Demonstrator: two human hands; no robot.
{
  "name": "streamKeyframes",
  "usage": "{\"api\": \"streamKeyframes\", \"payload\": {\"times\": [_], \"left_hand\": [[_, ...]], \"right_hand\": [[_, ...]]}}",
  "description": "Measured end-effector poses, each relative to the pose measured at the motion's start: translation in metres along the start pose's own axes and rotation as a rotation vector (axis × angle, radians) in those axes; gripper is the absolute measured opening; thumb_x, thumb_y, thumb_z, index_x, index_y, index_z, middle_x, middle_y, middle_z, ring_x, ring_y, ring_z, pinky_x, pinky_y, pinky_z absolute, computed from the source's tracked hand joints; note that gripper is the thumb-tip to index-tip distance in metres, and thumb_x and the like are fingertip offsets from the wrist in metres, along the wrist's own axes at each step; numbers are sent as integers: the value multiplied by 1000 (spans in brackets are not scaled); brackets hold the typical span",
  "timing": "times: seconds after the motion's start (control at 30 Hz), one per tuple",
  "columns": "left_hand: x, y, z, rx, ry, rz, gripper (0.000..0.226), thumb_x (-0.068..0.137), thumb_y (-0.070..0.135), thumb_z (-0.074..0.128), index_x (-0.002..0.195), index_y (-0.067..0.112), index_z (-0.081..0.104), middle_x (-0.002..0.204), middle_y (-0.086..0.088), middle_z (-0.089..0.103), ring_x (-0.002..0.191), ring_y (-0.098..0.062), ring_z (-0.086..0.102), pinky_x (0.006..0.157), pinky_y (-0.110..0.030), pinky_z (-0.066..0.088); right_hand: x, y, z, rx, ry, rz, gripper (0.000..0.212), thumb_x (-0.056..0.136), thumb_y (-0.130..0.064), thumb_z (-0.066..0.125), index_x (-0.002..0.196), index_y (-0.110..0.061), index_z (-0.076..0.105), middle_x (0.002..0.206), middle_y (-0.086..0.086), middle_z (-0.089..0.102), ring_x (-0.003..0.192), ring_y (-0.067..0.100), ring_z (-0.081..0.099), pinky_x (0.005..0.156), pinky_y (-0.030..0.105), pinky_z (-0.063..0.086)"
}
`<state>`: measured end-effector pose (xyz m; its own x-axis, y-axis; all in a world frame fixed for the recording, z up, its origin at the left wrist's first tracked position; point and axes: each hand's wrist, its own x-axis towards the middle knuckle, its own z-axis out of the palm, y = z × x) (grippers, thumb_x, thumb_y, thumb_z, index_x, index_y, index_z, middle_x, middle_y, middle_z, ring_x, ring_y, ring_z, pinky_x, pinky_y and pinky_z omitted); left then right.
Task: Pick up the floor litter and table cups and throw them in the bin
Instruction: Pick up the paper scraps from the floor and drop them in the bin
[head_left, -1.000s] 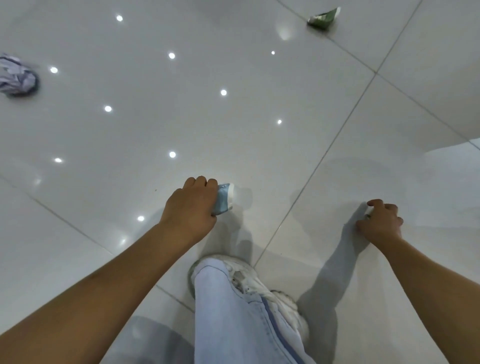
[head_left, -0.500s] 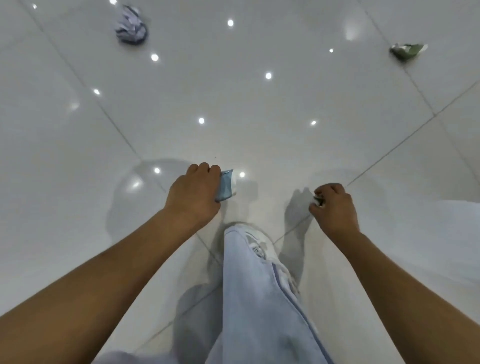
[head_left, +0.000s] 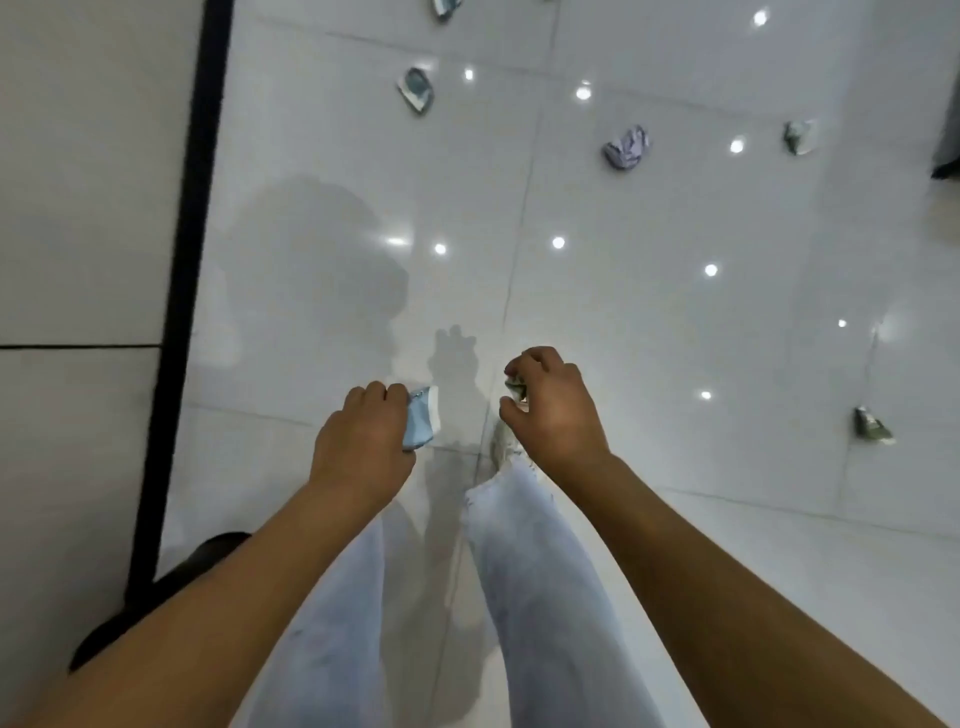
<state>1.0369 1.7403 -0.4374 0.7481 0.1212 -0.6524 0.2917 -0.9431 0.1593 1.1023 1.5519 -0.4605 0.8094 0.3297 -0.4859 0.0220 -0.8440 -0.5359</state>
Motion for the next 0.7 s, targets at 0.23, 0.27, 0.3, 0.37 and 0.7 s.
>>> {"api": "streamKeyframes", "payload": {"times": [0.23,0.27,0.3,0.37,0.7], "left_hand": [[-139,-63,20,-282,94,-400,46,83,28,66,123,16,46,113,-3,51,108,-21,47,78,-32,43],[-157,-73,28,-320,108,-456,46,82,29,67,122,16,47,113,-3,52,109,-21,47,79,-32,44],[-180,-85,38,-365,120,-517,45,82,29,67,120,16,48,112,-4,52,109,-22,47,79,-33,44],[-206,-99,57,-426,123,-590,42,81,28,68,117,14,49,112,-5,51,110,-24,47,79,-35,44],[-392,-186,181,-651,129,-860,51,81,27,70,123,13,47,123,-8,49,119,-27,44,89,-40,46]], "right_hand": [[-54,-101,29,-212,-243,-287,30,93,-19,52,122,-13,55,130,0,47,109,23,47,85,33,48],[-65,-113,39,-227,-258,-316,30,93,-19,52,122,-13,55,130,0,47,109,23,47,85,32,48],[-80,-126,53,-248,-277,-351,30,93,-19,52,122,-13,56,130,0,47,109,22,47,84,32,48],[-98,-137,73,-261,-295,-378,29,93,-19,52,121,-13,56,128,1,48,108,23,47,83,32,47],[-255,-204,233,-438,-491,-645,28,91,-23,55,118,-14,56,125,2,50,102,24,50,78,34,50]]}}
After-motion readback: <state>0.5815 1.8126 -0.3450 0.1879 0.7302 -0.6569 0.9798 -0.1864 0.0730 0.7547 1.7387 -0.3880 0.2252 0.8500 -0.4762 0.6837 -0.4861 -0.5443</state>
